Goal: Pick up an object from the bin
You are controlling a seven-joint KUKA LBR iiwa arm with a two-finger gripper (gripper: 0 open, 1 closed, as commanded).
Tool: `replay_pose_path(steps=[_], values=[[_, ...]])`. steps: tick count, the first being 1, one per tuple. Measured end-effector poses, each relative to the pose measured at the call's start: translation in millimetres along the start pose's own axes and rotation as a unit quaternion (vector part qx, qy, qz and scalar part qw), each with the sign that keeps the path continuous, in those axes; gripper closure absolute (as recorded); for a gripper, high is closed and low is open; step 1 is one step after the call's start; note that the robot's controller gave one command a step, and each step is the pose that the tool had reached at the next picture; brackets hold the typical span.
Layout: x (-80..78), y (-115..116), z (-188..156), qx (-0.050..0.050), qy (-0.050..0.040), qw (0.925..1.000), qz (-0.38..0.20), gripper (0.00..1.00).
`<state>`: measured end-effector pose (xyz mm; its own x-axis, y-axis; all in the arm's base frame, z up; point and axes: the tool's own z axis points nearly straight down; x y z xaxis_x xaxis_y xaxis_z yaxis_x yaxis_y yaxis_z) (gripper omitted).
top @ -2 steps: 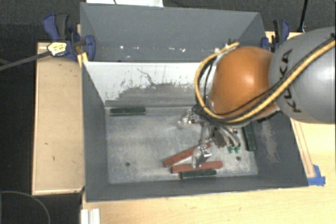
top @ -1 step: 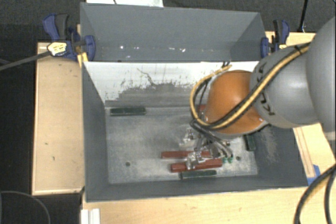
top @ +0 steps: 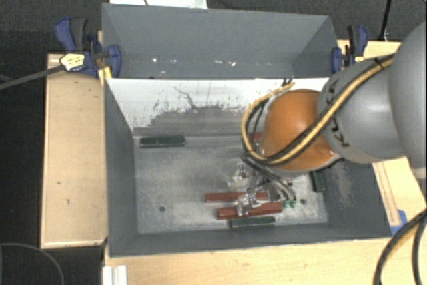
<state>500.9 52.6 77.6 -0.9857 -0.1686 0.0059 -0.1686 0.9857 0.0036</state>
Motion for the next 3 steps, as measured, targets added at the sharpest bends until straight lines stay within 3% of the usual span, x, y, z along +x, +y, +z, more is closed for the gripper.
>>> replay_pose_path(steps=[1,2,3], values=[[-10.3,10.9,-112.3,0.002,-0.0040,1.0000,-0.006,1.00],[-10.2,10.9,-112.2,0.002,-0.0038,1.0000,-0.005,1.00],[-8.1,15.7,-140.1,0.002,-0.0025,1.0000,-0.004,1.00]])
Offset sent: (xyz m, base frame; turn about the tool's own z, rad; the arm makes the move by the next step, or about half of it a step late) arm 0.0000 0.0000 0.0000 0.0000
